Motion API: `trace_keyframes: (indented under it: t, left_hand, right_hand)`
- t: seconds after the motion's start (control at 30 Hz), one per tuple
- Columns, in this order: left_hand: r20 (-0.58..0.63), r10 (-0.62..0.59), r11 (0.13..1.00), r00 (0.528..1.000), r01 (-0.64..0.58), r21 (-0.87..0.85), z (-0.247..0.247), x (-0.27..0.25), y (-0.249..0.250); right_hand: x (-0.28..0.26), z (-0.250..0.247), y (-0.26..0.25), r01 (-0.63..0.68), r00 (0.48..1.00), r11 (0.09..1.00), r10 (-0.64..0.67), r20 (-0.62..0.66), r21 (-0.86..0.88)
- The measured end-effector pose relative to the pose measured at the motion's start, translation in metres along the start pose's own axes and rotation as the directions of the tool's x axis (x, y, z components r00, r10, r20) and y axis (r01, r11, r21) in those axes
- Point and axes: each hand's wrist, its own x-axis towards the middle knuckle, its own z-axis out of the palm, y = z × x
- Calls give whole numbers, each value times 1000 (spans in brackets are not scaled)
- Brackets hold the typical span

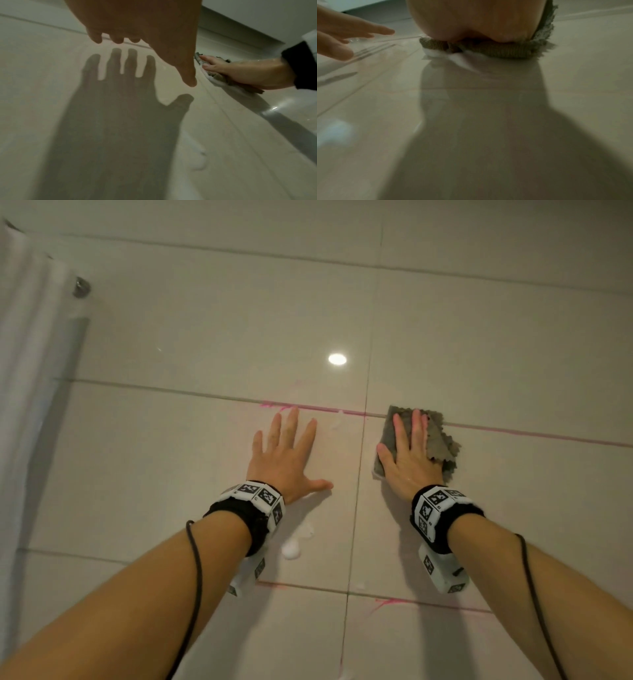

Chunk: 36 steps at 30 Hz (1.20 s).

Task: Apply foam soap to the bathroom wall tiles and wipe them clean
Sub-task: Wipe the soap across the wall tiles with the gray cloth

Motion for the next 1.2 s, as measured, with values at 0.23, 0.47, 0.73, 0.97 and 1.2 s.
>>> trace_keyframes:
  t: [0.23,0.47,0.73,0.97,1.2]
  left_hand:
    - [65,-208,974,976,213,-81,-5,-8,-76]
    - [-17,-104,990,994,102,-98,2,-22,-118]
    - [-10,-44,993,999,43,-107,0,-26,-139]
    - [-14,-42,996,999,40,-79,2,-31,-142]
    - [20,-96,994,995,97,-53,2,-33,-129]
  right_hand:
    - [12,18,-59,92,996,995,-91,-11,30]
    - [16,30,-100,110,994,994,-110,-20,20]
    - [28,39,-154,203,979,979,-202,30,-12]
    - [18,56,-170,395,918,904,-382,106,-161]
    - [-49,69,-112,181,980,967,-193,51,177]
